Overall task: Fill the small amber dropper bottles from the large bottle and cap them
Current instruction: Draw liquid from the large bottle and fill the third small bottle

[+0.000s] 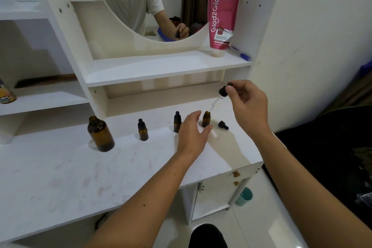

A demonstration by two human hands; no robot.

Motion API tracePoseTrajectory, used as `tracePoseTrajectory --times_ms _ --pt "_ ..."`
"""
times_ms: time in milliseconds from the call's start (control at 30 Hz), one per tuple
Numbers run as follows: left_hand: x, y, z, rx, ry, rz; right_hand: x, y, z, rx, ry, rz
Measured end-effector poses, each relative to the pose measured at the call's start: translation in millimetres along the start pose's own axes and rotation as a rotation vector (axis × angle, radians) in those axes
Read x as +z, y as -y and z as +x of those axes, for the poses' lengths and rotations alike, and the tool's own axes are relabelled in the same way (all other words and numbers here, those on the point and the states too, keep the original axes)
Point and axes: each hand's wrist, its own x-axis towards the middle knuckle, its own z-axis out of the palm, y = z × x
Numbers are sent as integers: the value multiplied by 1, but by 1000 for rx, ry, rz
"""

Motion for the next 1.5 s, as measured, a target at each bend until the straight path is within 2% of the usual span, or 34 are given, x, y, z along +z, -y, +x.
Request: tracePoseTrajectory --times_ms 233,400,800,1033,1300,1500 --pt "7 6 15 54 -66 -24 11 -10 2 -43 70 -47" --pt "5 5 15 61 -74 -60 14 -7 10 -59 49 -110" --pt "2 4 11 100 -64 0 25 -11 7 -95 192 -185" --pt "3 4 11 115 -64 -6 26 -11 3 -69 160 -202" --pt "2 4 11 109 -51 12 28 -11 3 4 234 -158" --pt "-1 7 4 50 8 -19 17 7 7 -2 153 -114"
